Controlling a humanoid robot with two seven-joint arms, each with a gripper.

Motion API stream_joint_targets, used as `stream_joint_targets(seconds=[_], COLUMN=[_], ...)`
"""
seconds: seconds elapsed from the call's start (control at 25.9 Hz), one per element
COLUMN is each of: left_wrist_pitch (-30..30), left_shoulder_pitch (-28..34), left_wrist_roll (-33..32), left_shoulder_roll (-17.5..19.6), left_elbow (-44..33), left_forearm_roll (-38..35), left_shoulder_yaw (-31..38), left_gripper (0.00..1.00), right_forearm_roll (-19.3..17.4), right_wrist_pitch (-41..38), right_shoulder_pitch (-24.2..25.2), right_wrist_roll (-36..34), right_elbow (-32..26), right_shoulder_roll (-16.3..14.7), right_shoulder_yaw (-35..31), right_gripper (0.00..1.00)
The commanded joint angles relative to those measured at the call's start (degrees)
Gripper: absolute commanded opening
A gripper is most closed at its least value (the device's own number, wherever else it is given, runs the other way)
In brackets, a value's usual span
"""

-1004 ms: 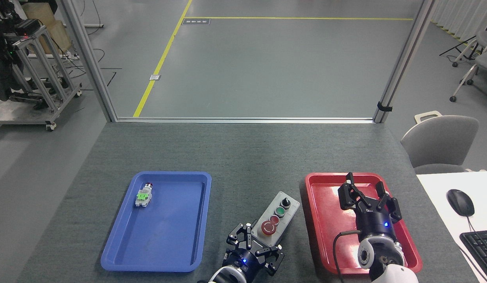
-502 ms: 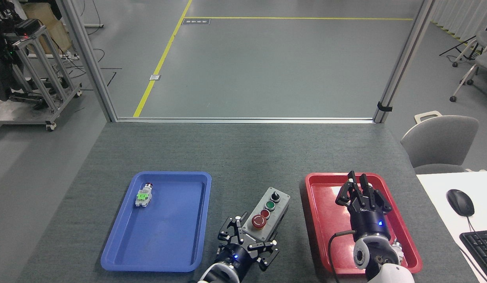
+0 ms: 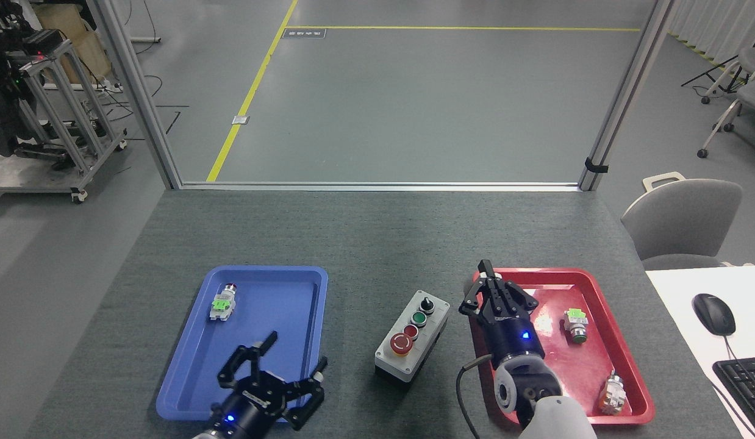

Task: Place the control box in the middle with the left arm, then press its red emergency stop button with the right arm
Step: 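Withdraw the left gripper and move the right gripper over the control box, then press down on the red emergency stop button with the right gripper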

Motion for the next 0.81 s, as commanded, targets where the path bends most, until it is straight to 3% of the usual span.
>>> stream_joint_targets(seconds=[0.0, 0.08, 0.27, 0.77], left_wrist_pitch=[-2.66, -2.66, -0.55, 0.33], left_shoulder_pitch=[0.45, -0.87, -5.44, -11.41], left_wrist_roll=[-0.70, -0.79, -0.88, 0.00], left_shoulder_roll=[-0.06, -1.91, -2.09, -2.09], left_elbow=[-0.75, 0.92, 4.17, 11.65], left_forearm_roll=[2.45, 4.20, 7.98, 12.73], left_shoulder_yaw=[10.22, 12.59, 14.35, 19.71], left_gripper=[0.98, 0.98, 0.98, 0.99], right_forearm_roll=[0.11, 0.46, 1.78, 1.87], right_wrist_pitch=[2.20, 2.82, 5.98, 6.16], right_shoulder_pitch=[-1.17, -1.88, -1.97, -3.11], right_wrist_roll=[0.30, 0.21, 0.21, 0.21], right_elbow=[3.44, 5.81, 8.10, 13.10], right_shoulder_roll=[0.15, 0.41, 0.67, 2.96], right_shoulder_yaw=[6.37, 9.19, 14.64, 19.12], right_gripper=[0.00, 0.00, 0.00, 0.00])
